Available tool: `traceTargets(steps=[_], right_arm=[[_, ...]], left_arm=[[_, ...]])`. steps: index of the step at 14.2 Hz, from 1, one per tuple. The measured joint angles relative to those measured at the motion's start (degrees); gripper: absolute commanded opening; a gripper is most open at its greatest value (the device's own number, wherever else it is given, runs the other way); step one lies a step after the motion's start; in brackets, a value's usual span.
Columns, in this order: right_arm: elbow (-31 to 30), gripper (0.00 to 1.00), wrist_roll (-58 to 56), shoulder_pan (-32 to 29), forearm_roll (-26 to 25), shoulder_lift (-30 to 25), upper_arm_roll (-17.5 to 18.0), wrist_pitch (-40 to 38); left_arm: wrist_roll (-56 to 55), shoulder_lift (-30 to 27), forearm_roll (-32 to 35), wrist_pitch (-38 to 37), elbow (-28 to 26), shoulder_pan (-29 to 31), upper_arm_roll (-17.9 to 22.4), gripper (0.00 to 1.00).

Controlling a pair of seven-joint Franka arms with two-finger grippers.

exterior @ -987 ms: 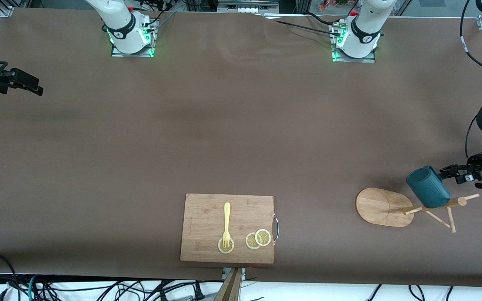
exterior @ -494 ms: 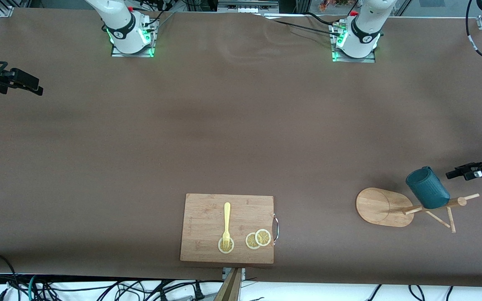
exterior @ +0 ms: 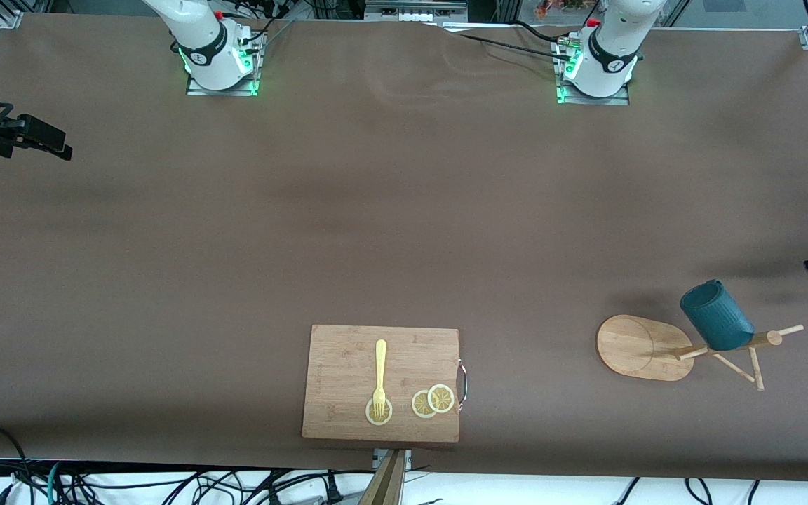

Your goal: Pass cup and hang on rack

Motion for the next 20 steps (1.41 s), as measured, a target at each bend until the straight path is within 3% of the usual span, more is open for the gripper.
traceTargets(steps=[5, 10, 14, 20], right_arm=[[0.0, 1.0, 0.0, 0.0, 0.0, 0.0, 0.0, 0.0], [0.0, 1.0, 0.0, 0.0, 0.0, 0.0, 0.0, 0.0], [0.0, 1.0, 0.0, 0.0, 0.0, 0.0, 0.0, 0.0], [0.0, 1.0, 0.0, 0.0, 0.0, 0.0, 0.0, 0.0]], left_arm=[[0.0, -10.5, 11.6, -1.5, 0.8, -2.8, -1.0, 1.0], [-5.2, -23.3, 19.7, -1.8, 0.6, -15.4, -1.2, 1.0], [-12.6, -26.2, 21.8, -2.0, 0.2, -24.3, -1.2, 1.0], [-19.7, -31.2, 22.2, -6.6, -2.6, -31.1, -1.1, 1.0]])
